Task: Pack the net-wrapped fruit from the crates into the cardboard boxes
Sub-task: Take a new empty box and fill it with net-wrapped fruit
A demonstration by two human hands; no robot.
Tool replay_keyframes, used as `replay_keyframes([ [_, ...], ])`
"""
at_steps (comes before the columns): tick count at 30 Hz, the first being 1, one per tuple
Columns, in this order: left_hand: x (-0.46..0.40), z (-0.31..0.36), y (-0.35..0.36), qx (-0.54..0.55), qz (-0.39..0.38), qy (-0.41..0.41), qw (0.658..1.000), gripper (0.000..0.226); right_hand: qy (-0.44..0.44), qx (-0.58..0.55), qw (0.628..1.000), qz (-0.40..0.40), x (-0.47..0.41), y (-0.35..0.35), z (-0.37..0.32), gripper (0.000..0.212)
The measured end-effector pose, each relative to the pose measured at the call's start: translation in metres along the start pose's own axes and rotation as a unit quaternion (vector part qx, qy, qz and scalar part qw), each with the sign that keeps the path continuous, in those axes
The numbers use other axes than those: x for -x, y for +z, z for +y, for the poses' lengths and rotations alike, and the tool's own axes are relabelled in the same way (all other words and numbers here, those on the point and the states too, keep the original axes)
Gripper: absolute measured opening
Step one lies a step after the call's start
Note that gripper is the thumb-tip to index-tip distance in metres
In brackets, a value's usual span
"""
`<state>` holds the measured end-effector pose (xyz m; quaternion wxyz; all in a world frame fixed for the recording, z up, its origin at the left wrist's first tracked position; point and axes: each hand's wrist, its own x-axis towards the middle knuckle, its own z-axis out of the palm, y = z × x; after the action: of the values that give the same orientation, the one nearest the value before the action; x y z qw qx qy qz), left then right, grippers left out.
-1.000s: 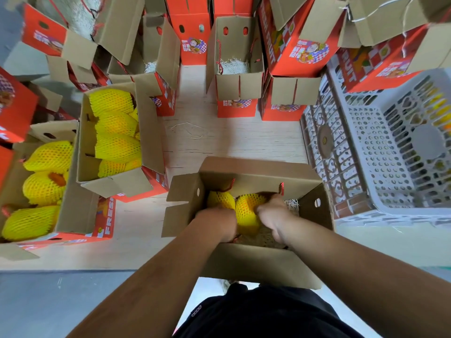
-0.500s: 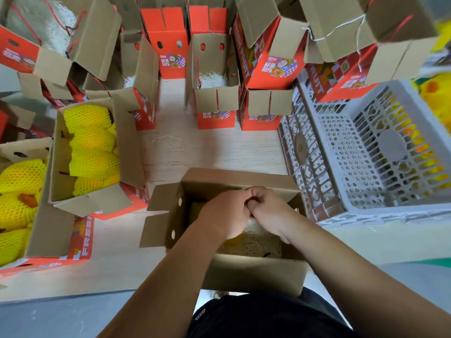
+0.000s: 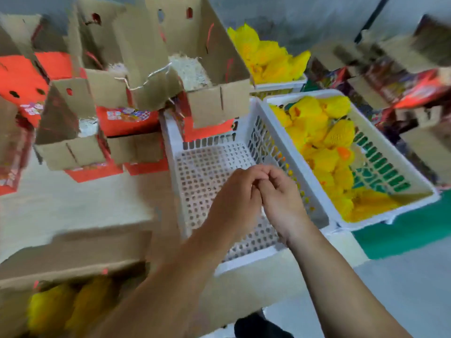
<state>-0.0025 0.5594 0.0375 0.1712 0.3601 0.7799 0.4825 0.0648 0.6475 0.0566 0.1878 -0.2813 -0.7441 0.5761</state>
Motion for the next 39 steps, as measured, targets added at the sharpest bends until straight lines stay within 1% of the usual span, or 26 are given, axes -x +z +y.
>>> replay_keyframes([
  [1,-0.012,0.004,0.016,0.006,-0.007,0.006,1.000,0.032,-0.004,-0.003,1.000,0.013,-0.010,-0.015,0.006,0.036],
  [4,-0.072,0.030,0.090,0.018,-0.027,0.007,0.999,0.030,0.010,-0.006,0.999,0.052,-0.059,-0.095,0.039,0.031],
  [7,-0.134,0.048,0.143,-0.028,-0.044,0.001,0.999,0.031,0.041,0.019,0.997,0.065,-0.114,-0.157,0.077,0.025],
  [8,-0.153,0.048,0.155,-0.073,-0.050,0.009,0.996,0.030,0.041,0.040,0.996,0.064,-0.132,-0.172,0.087,0.022],
  [9,-0.172,0.046,0.163,-0.144,-0.052,0.024,0.988,0.027,0.041,0.069,0.995,0.060,-0.151,-0.185,0.097,0.019],
  [11,-0.205,0.038,0.172,-0.294,-0.048,0.042,0.954,0.024,0.049,0.146,0.987,0.046,-0.186,-0.204,0.117,0.018],
  [12,-0.219,0.034,0.175,-0.327,-0.040,0.042,0.943,0.024,0.055,0.193,0.979,0.032,-0.201,-0.212,0.127,0.024],
  [13,-0.232,0.031,0.178,-0.329,-0.030,0.048,0.943,0.023,0.061,0.248,0.967,0.018,-0.217,-0.219,0.137,0.034],
  [14,-0.244,0.030,0.181,-0.313,-0.023,0.059,0.948,0.023,0.075,0.313,0.947,0.002,-0.229,-0.224,0.146,0.042],
  [16,-0.268,0.027,0.186,-0.310,-0.025,0.085,0.947,0.023,0.108,0.451,0.886,-0.018,-0.247,-0.233,0.156,0.052],
  [17,-0.278,0.024,0.189,-0.330,-0.028,0.084,0.940,0.027,0.115,0.506,0.855,-0.021,-0.252,-0.236,0.160,0.055],
  [18,-0.286,0.019,0.190,-0.348,-0.028,0.067,0.935,0.035,0.113,0.536,0.836,-0.023,-0.255,-0.237,0.164,0.058],
  [19,-0.292,0.012,0.190,-0.361,-0.034,0.032,0.932,0.045,0.110,0.545,0.831,-0.024,-0.255,-0.236,0.168,0.060],
  [20,-0.297,0.004,0.190,-0.361,-0.046,-0.007,0.931,0.054,0.108,0.541,0.833,-0.027,-0.253,-0.234,0.173,0.061],
  [22,-0.302,-0.010,0.191,-0.332,-0.092,-0.072,0.936,0.069,0.112,0.541,0.832,-0.045,-0.248,-0.226,0.185,0.063],
  [23,-0.303,-0.014,0.192,-0.319,-0.109,-0.086,0.937,0.073,0.119,0.543,0.830,-0.054,-0.246,-0.223,0.189,0.064],
  [24,-0.303,-0.017,0.194,-0.306,-0.110,-0.091,0.941,0.077,0.124,0.539,0.831,-0.057,-0.247,-0.223,0.192,0.065],
  [26,-0.304,-0.018,0.194,-0.264,-0.077,-0.104,0.956,0.086,0.130,0.520,0.841,-0.071,-0.252,-0.225,0.194,0.070],
  [28,-0.305,-0.018,0.193,-0.245,-0.059,-0.115,0.961,0.095,0.134,0.507,0.844,-0.107,-0.257,-0.227,0.194,0.086],
  [29,-0.306,-0.019,0.193,-0.259,-0.069,-0.112,0.957,0.096,0.136,0.507,0.843,-0.120,-0.259,-0.228,0.194,0.093],
  [31,-0.307,-0.019,0.193,-0.296,-0.098,-0.104,0.944,0.094,0.137,0.504,0.843,-0.128,-0.259,-0.230,0.195,0.099],
  [33,-0.306,-0.018,0.194,-0.292,-0.112,-0.105,0.944,0.092,0.136,0.494,0.846,-0.147,-0.260,-0.233,0.196,0.103],
  [35,-0.303,-0.016,0.196,-0.285,-0.124,-0.094,0.946,0.089,0.135,0.486,0.846,-0.172,-0.262,-0.237,0.196,0.105],
  [37,-0.299,-0.017,0.199,-0.306,-0.144,-0.075,0.938,0.087,0.135,0.477,0.847,-0.190,-0.263,-0.242,0.195,0.106],
  [39,-0.297,-0.019,0.201,-0.324,-0.157,-0.071,0.930,0.087,0.127,0.477,0.849,-0.185,-0.261,-0.245,0.191,0.102],
])
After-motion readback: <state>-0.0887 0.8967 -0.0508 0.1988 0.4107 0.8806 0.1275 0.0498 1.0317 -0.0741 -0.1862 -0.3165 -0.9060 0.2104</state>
